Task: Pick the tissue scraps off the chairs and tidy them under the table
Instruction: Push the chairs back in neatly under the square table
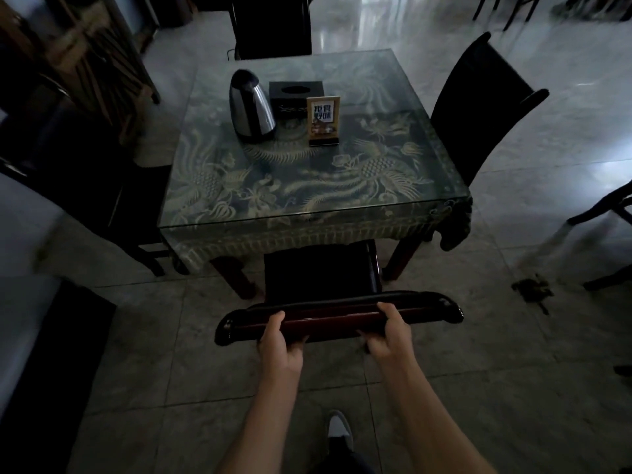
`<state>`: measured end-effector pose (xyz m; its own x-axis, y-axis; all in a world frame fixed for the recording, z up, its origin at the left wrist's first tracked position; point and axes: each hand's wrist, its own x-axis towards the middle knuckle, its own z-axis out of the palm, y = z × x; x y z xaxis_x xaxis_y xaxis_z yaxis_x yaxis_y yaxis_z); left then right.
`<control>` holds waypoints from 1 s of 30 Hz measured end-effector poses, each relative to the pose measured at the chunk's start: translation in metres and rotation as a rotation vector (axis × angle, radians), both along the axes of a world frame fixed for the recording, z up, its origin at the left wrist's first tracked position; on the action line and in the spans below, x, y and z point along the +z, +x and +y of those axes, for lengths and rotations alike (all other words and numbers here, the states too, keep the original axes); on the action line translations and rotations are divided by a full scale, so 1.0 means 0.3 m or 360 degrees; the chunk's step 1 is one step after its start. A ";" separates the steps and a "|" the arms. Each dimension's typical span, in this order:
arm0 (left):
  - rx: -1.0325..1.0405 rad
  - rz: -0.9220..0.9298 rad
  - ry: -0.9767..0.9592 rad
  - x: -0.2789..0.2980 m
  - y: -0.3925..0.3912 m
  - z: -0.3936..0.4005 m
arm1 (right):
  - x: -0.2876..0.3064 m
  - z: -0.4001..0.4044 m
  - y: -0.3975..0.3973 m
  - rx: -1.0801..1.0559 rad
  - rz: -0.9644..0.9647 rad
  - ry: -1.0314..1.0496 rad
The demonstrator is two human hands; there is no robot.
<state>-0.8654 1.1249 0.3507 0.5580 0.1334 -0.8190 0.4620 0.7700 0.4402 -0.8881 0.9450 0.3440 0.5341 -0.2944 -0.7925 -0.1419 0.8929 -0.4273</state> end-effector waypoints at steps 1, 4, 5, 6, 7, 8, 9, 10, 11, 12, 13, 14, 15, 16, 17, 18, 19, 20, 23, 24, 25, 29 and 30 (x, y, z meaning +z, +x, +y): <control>0.0006 0.0002 0.0003 0.000 0.023 -0.008 | -0.002 -0.010 0.023 0.0011 -0.0001 -0.0002; -0.0003 -0.0011 0.0013 0.001 0.089 -0.030 | -0.001 -0.035 0.091 0.0047 -0.0010 -0.0005; -0.0006 -0.0015 0.0013 0.002 0.110 -0.038 | 0.000 -0.042 0.112 0.0056 0.0000 -0.0011; -0.0003 -0.0013 0.0011 0.001 0.128 -0.045 | 0.001 -0.050 0.131 0.0060 0.0012 -0.0012; 0.0001 -0.0008 0.0009 -0.001 0.145 -0.051 | -0.001 -0.056 0.147 0.0062 0.0017 -0.0007; -0.0001 -0.0004 0.0013 0.000 0.155 -0.051 | -0.003 -0.059 0.157 0.0064 0.0019 -0.0003; -0.0004 0.0003 0.0023 -0.002 0.164 -0.056 | -0.007 -0.064 0.164 0.0073 0.0023 0.0000; -0.0003 0.0009 0.0031 -0.004 0.169 -0.058 | -0.013 -0.068 0.168 0.0089 0.0027 0.0002; -0.0001 0.0010 0.0038 -0.006 0.170 -0.056 | -0.019 -0.067 0.167 0.0103 0.0034 0.0004; 0.0000 0.0007 0.0045 -0.006 0.172 -0.057 | -0.025 -0.070 0.168 0.0115 0.0044 0.0006; 0.0000 0.0003 0.0054 -0.005 0.172 -0.059 | -0.028 -0.074 0.168 0.0121 0.0054 0.0007; 0.0004 0.0002 0.0059 -0.003 0.171 -0.060 | -0.028 -0.076 0.167 0.0124 0.0062 0.0008; 0.0007 0.0004 0.0061 0.001 0.169 -0.060 | -0.026 -0.077 0.166 0.0126 0.0067 0.0006; 0.0004 0.0009 0.0067 0.005 0.168 -0.059 | -0.024 -0.078 0.164 0.0130 0.0069 0.0002; -0.0005 0.0013 0.0075 0.010 0.167 -0.057 | -0.020 -0.078 0.163 0.0136 0.0069 0.0003; -0.0018 0.0018 0.0081 0.018 0.167 -0.054 | -0.017 -0.077 0.162 0.0139 0.0066 0.0011; -0.0031 0.0029 0.0085 0.025 0.168 -0.051 | -0.012 -0.076 0.163 0.0136 0.0059 0.0025; -0.0041 0.0041 0.0083 0.033 0.169 -0.049 | -0.009 -0.077 0.167 0.0128 0.0053 0.0043; -0.0040 0.0060 0.0072 0.048 0.171 -0.041 | -0.005 -0.071 0.175 0.0104 0.0049 0.0075; -0.0043 0.0062 0.0078 0.051 0.172 -0.039 | -0.007 -0.069 0.172 0.0101 0.0047 0.0073; -0.0049 0.0063 0.0088 0.052 0.172 -0.036 | -0.012 -0.067 0.167 0.0102 0.0048 0.0074; -0.0085 0.0072 0.0096 0.054 0.165 -0.030 | -0.020 -0.062 0.145 0.0110 0.0035 0.0080; -0.0091 0.0071 0.0097 0.054 0.165 -0.030 | -0.019 -0.064 0.143 0.0106 0.0036 0.0075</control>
